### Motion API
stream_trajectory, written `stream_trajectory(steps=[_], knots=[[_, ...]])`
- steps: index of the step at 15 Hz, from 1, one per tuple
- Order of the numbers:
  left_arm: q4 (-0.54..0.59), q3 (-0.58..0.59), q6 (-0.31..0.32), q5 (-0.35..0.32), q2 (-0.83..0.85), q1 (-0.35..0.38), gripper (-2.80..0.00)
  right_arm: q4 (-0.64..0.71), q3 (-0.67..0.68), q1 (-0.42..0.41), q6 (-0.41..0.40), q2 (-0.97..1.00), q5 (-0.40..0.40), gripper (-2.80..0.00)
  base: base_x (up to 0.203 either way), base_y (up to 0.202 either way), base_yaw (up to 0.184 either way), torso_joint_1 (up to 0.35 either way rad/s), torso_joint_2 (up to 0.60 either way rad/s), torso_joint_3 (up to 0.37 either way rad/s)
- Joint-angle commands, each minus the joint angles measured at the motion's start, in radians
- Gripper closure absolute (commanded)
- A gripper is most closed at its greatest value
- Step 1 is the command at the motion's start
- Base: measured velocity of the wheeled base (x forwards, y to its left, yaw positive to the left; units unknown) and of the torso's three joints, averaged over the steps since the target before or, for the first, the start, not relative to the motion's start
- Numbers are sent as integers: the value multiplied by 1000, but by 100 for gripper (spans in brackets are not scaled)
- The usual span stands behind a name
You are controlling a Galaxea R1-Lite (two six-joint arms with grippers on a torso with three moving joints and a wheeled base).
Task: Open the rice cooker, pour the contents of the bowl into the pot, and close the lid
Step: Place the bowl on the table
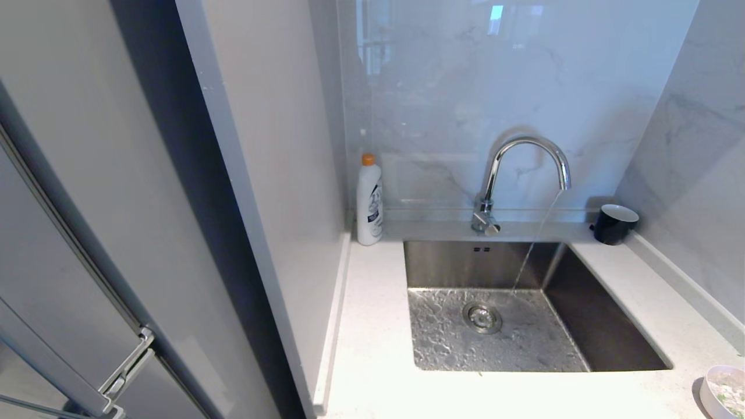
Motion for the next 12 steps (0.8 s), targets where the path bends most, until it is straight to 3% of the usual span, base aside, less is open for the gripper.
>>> stream_trajectory(steps=[1, 9, 12], knots=[[0, 0, 0, -1, 0, -1, 0, -1, -4, 0, 3, 12, 1, -280, 0, 0, 0, 0, 0, 0], [0, 0, 0, -1, 0, 0, 0, 36, -16, 1, 8, -97, 10, -280, 0, 0, 0, 0, 0, 0], [0, 0, 0, 0, 0, -1, 0, 205, -106, 20, 8, -212, 20, -280, 0, 0, 0, 0, 0, 0]])
